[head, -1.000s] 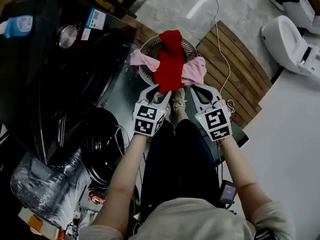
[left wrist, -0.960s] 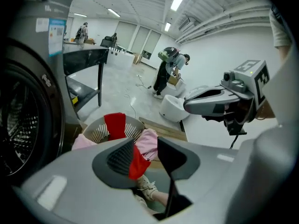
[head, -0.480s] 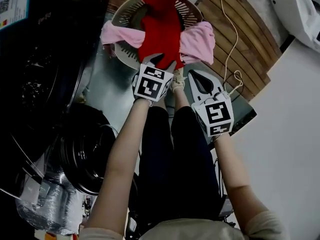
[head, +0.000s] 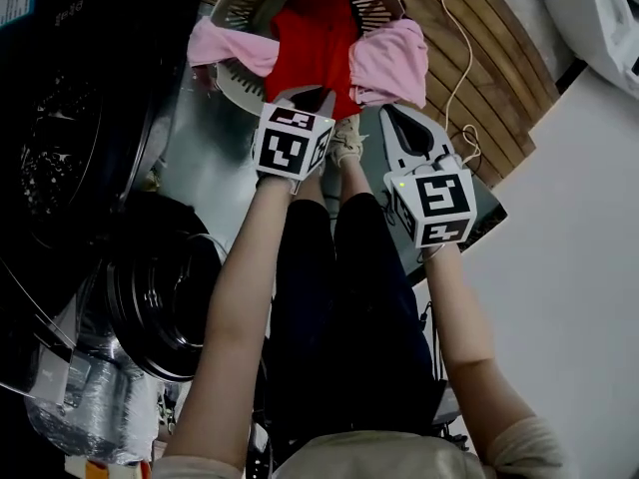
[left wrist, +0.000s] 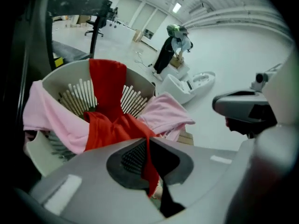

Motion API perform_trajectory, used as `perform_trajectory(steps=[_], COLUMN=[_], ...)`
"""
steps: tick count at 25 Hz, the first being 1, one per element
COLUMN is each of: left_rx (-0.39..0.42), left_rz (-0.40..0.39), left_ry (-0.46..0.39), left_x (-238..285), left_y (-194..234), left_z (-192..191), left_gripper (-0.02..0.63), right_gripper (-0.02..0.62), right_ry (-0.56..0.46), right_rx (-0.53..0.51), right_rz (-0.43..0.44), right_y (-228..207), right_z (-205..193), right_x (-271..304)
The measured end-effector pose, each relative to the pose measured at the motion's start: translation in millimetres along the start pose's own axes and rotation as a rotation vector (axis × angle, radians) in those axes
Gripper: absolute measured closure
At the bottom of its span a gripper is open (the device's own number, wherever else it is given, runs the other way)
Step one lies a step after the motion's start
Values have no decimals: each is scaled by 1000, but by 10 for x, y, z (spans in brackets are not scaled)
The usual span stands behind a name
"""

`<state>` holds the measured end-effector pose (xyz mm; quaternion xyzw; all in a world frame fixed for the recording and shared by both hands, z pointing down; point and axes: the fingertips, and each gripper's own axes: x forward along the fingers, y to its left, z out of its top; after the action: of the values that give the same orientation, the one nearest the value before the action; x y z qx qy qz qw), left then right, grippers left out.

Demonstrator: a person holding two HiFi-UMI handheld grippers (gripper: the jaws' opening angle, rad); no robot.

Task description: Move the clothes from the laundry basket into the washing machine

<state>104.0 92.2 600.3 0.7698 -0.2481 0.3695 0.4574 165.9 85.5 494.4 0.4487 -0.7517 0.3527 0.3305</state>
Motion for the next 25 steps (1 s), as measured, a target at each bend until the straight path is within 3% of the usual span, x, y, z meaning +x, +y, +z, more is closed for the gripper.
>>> perform_trajectory(steps=[5,9,16,19,25], left_rx=[-70,-148,-254,-310,-406], left_rz=[21,54,110,143,193], left_ry=[-141,-241,-346,-396,-492], left_x=[-774,-1400,-1842,-1913,-1894], left_y=[-58,-96,-120,-22,172], left_z=[32,15,-12,0,64], left_gripper=[586,586,587,586,586], right_gripper=[587,586,581,452,386], right_ry=[25,34,52,67,86], right_rx=[-31,-45,-107,-84,-5], right_rz=[-21,28,111,145,85], right_y=[-50,0,71,96,-172], right_z=[109,201,452,562,694], right_x=[-64,24,717,1061,1692])
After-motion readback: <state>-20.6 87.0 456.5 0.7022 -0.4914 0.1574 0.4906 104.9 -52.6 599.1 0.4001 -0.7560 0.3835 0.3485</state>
